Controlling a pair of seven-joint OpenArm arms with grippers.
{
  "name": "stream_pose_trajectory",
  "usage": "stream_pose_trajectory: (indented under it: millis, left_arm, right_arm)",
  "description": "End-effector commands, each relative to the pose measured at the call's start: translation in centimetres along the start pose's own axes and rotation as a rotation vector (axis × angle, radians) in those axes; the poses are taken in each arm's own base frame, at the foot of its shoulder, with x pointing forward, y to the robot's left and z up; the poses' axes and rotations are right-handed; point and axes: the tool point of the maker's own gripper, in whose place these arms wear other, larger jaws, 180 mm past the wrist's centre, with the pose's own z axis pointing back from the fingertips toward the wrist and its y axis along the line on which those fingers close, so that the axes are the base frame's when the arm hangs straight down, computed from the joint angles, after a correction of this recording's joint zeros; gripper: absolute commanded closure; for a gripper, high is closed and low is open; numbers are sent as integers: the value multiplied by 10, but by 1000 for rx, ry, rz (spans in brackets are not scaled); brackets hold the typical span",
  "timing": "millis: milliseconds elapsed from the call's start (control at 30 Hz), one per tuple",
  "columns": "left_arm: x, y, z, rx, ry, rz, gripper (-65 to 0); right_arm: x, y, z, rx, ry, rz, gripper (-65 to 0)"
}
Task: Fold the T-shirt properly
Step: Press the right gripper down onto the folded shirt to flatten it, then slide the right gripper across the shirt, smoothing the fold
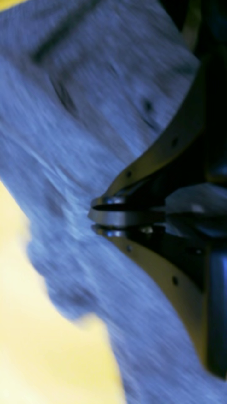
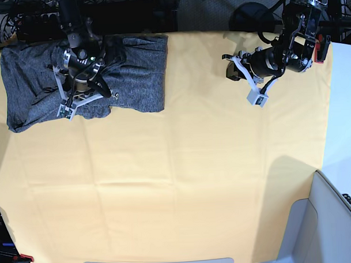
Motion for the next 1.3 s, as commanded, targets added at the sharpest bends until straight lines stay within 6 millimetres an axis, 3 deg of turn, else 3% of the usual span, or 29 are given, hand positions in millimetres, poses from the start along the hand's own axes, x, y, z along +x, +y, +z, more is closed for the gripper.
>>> stream_pose_trajectory:
  millis: [0,133,333,433,700,867,1133,1267]
  left_arm:
    - [8,0,4,-1,-28,-11,-4]
    - [1,-2,3,-7,-18,-2,-4]
    - [1,-13,-3,-35,-22,15,-4]
    - [1,-13,-3,-35,-22,15,-4]
    - [-15,6,-13,-5,29,70,-4]
    - [-14,12,-15,6,9,82,-4]
    - [-14,11,-16,5,9,83,-4]
    - [-14,11,-16,5,10,83,-4]
  right_arm:
    - [12,-5,-4,-30,-37,-1,0]
    - [27,-16,-13,-102,-76,6,0]
    - [63,3,30,7,-213,-85,0]
    - [62,14,38,41,-209,-113,0]
    - [10,56,51,149,-125,-34,0]
    - [-26,78,65,216,-74,45,0]
    - [-64,86,76,251,11,85,0]
    - [-77,79,76,236,43,100,0]
